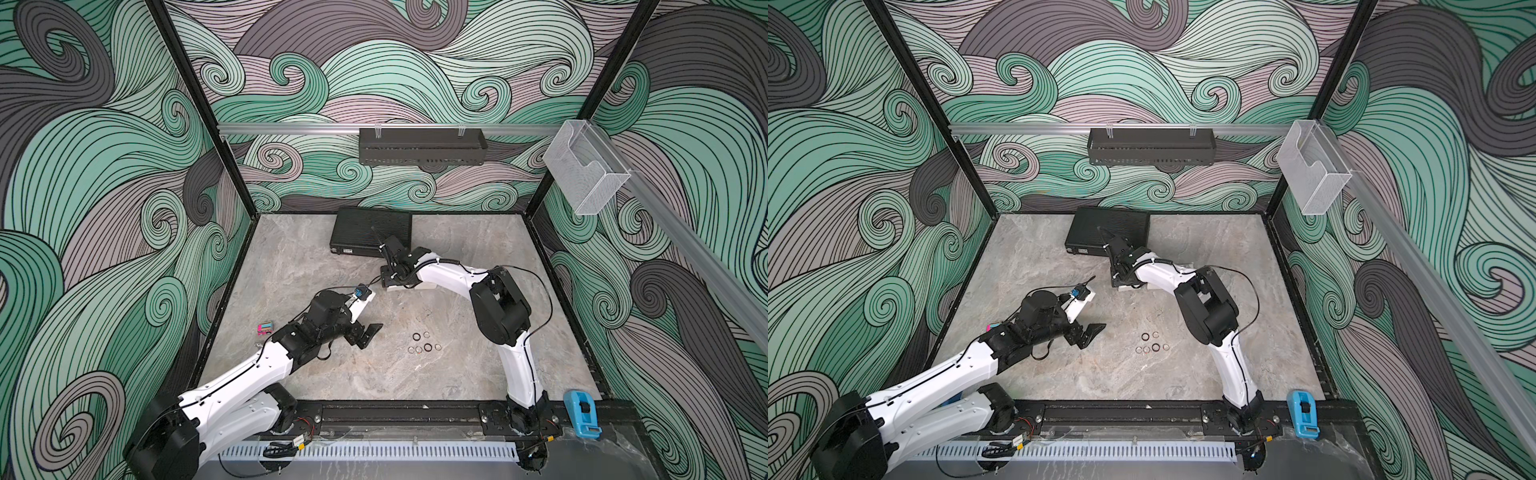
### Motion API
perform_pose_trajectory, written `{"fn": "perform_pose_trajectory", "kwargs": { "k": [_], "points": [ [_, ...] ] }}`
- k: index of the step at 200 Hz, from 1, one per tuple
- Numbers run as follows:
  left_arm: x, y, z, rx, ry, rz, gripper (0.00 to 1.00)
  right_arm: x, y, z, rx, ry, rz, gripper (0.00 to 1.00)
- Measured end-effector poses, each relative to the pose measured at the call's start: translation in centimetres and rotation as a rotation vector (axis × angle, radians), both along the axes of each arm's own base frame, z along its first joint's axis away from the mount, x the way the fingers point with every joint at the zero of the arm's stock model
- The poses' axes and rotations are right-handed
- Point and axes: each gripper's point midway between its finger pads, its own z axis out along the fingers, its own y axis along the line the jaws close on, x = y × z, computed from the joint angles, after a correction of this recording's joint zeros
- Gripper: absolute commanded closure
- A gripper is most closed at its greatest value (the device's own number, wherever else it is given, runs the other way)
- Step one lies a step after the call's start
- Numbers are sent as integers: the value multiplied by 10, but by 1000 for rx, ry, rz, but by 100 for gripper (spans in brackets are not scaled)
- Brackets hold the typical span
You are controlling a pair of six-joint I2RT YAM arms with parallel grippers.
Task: Take the rings out of the lift-off lid box
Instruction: Place the jewelry box at the center of the board, then reset both arms
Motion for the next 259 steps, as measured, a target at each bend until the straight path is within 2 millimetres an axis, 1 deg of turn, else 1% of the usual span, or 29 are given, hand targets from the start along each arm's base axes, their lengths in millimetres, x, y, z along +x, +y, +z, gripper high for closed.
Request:
{"fn": "perform_pose_trajectory", "kwargs": {
  "k": [22,55,69,76,80,97,110,123,127,131,134,136,142,149,155,157,160,162,168,175,178,181,183,187,192,205,218,230,259],
  "points": [
    [0,2,3,-5,-11,6,1,1,1,1,5,-4,-1,14],
    [1,5,7,-8,-32,22,1,1,2,1,4,-8,6,9],
    [2,6,9,-7,-44,30,1,1,2,6,6,-14,16,7],
    [3,7,11,-6,-52,33,1,0,1,10,9,-19,24,3],
    [3,7,11,-6,-56,35,1,0,1,15,13,-26,30,1],
    [9,13,16,1,-87,74,1,-4,-2,38,22,-65,70,0],
    [16,21,23,9,-126,128,1,-8,-5,66,40,-119,103,0],
    [25,33,34,17,-180,204,1,-12,-12,99,65,-193,139,0],
    [28,37,38,22,-196,231,1,-15,-16,113,75,-222,149,0],
    [32,42,42,26,-214,259,1,-16,-19,120,82,-244,154,0],
    [35,46,46,31,-228,283,1,-18,-24,132,95,-272,159,0],
    [36,48,48,34,-234,294,1,-18,-26,134,98,-280,162,0],
    [41,55,55,38,-260,337,1,-22,-37,151,116,-324,163,0],
    [48,65,64,47,-289,397,1,-24,-50,165,138,-370,158,0],
    [54,75,73,53,-315,453,1,-26,-68,176,156,-415,143,0],
    [56,78,75,55,-323,472,1,-27,-72,177,158,-422,140,0],
    [59,84,79,58,-336,505,1,-27,-86,183,159,-452,122,0],
    [60,87,81,59,-340,519,1,-28,-90,185,165,-463,117,0],
    [66,100,85,67,-359,581,1,-29,-113,191,166,-506,84,0],
    [71,115,89,75,-372,647,1,-31,-142,194,156,-553,38,0],
    [73,122,89,79,-377,675,1,-32,-151,193,152,-568,23,0],
    [76,132,90,81,-380,714,1,-33,-167,193,139,-591,-7,0],
    [76,135,89,82,-380,727,1,-33,-171,193,136,-598,-13,0],
    [79,146,89,87,-384,768,1,-35,-188,190,117,-618,-46,0],
    [81,159,86,90,-387,814,1,-39,-203,184,93,-633,-73,0],
    [85,188,74,111,-377,916,1,-49,-230,164,34,-646,-119,0],
    [88,208,56,140,-350,983,1,-58,-247,140,-19,-628,-146,0],
    [91,222,40,164,-320,1021,1,-66,-259,117,-72,-615,-151,0],
    [105,239,11,182,-260,1068,1,-84,-278,70,-183,-624,-129,0]
  ]
}}
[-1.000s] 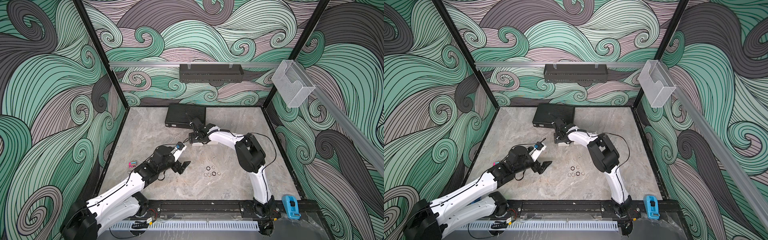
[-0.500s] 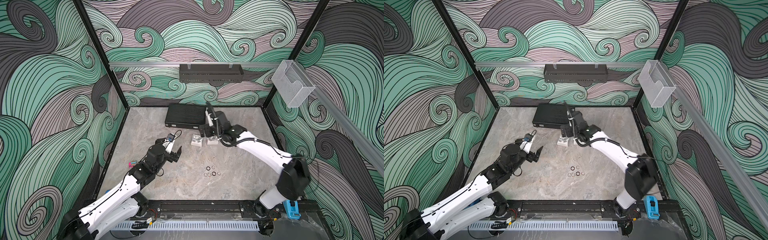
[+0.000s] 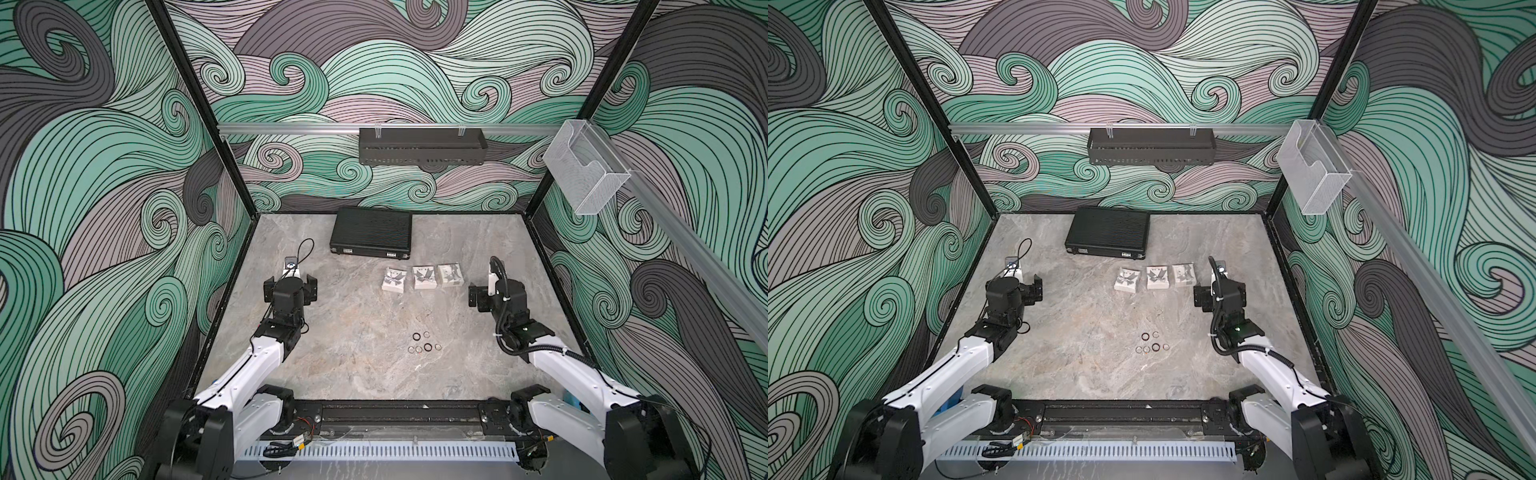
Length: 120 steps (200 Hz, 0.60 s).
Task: Take the rings out of the lift-off lid box
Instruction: Reset both arms
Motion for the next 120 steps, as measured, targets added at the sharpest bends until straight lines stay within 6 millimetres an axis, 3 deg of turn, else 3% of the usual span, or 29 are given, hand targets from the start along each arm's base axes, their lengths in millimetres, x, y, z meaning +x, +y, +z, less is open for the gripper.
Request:
{"fn": "perform_pose_trajectory", "kwargs": {
  "k": [23,56,89,120],
  "points": [
    [12,6,-20,-26,22,13,1,-7,-11,-21,-41,4,-12,0],
    [23,7,-51,-54,62,-5,1,7,-21,-17,-27,-53,-51,0],
    [37,8,-66,-73,69,-20,1,22,-25,-17,-30,-83,-63,0],
    [43,25,-81,-139,75,3,1,41,-31,-18,-19,-94,-75,0]
  ]
}}
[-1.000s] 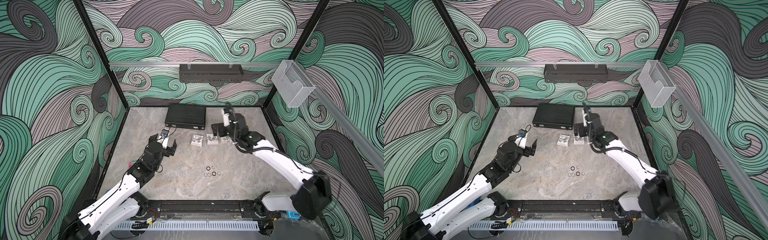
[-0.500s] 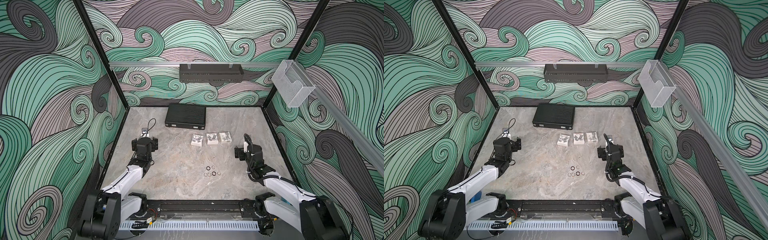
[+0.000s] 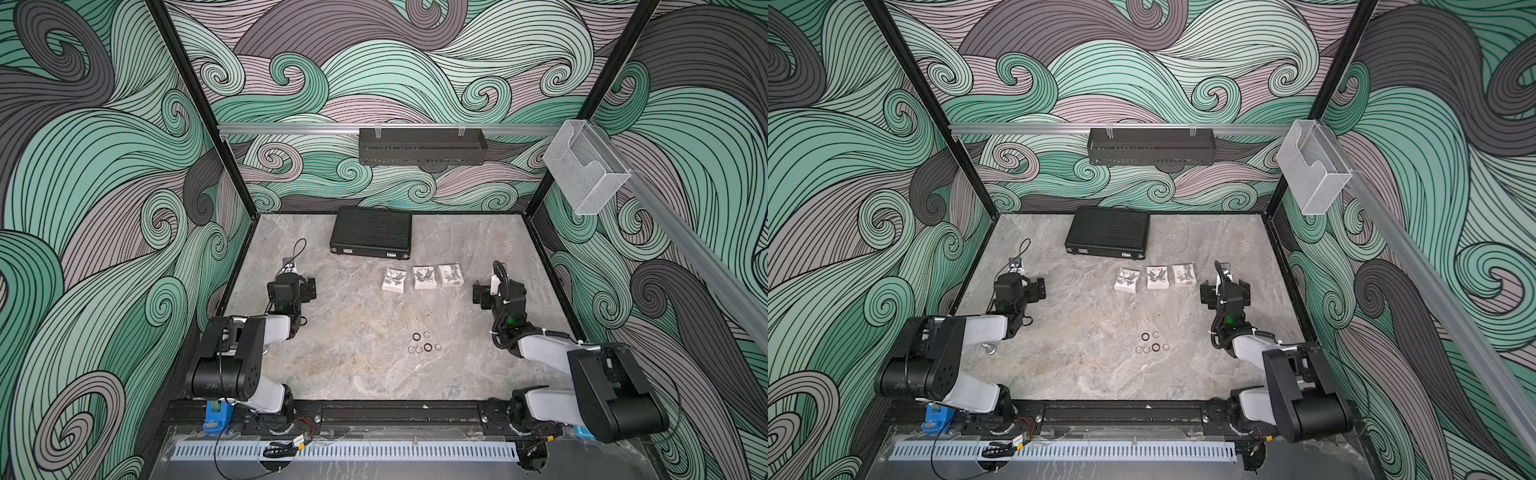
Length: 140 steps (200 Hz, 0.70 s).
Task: Take the rings out of the lift-off lid box
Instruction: Reset both arms
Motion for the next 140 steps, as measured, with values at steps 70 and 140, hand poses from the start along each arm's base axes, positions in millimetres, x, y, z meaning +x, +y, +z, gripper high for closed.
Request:
{"fn": "perform_pose_trajectory", "kwargs": {
  "k": [70,140],
  "points": [
    [12,-8,7,-81,-33,-73,1,23,-13,-25,106,8,6,0],
    [12,-11,6,-91,-29,-91,1,29,-10,-17,139,-17,32,0]
  ]
}}
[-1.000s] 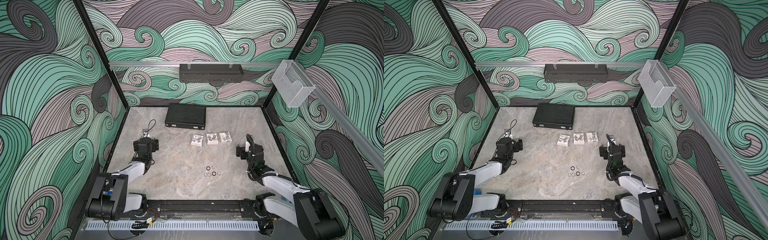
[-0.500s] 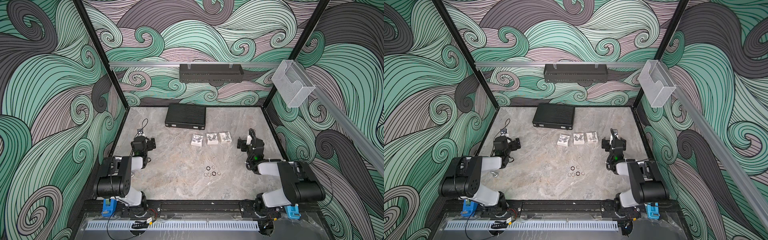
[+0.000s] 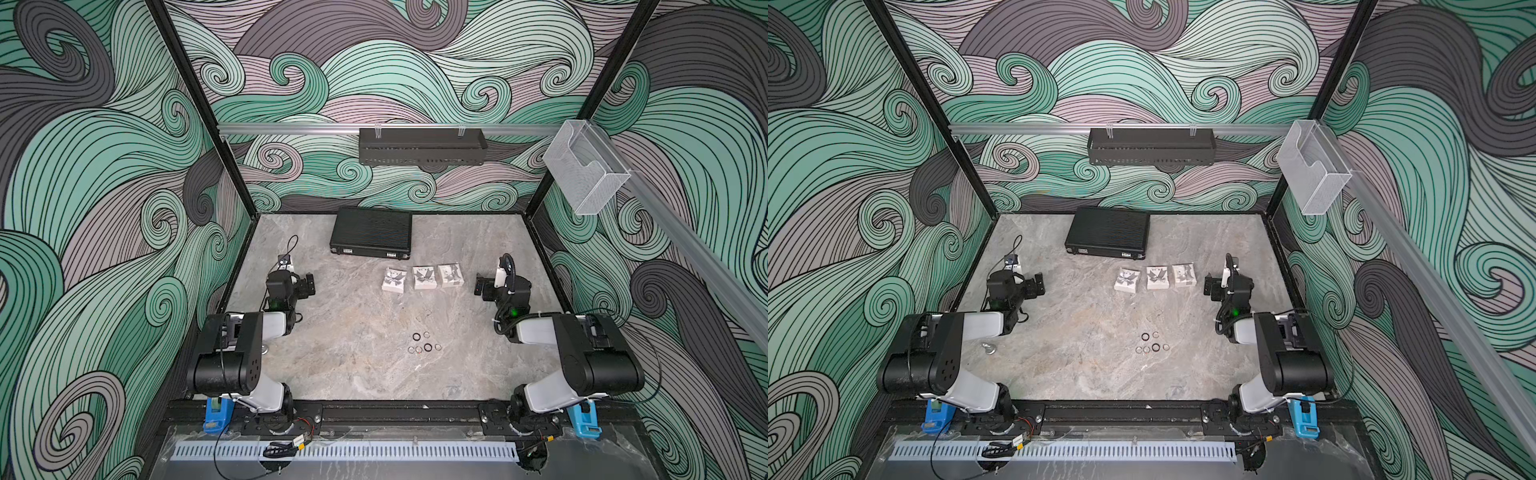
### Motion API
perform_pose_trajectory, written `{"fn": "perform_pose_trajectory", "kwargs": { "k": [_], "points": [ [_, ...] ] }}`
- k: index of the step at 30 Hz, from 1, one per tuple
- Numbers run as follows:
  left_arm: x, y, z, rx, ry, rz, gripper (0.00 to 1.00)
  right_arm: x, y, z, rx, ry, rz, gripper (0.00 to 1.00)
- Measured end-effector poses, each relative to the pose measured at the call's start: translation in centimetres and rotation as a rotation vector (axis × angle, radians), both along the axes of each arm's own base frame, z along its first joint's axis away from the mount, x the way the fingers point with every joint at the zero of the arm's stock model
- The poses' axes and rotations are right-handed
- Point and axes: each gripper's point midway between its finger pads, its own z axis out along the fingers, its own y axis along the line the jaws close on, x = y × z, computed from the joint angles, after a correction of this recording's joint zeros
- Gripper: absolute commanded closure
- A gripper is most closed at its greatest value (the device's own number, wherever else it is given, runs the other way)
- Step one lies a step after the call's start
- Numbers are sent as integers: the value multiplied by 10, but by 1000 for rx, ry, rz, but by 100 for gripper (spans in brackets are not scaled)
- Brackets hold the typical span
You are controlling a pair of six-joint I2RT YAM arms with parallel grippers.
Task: Take the rings out of the lift-off lid box
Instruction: Reset both arms
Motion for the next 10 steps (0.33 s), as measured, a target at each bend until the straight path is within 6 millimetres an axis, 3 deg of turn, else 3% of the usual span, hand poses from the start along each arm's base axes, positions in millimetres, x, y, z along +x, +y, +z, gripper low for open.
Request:
{"fn": "perform_pose_trajectory", "kwargs": {
  "k": [10],
  "points": [
    [0,0,-1,0,3,0,1,0,1,0,8,-1,1,0]
  ]
}}
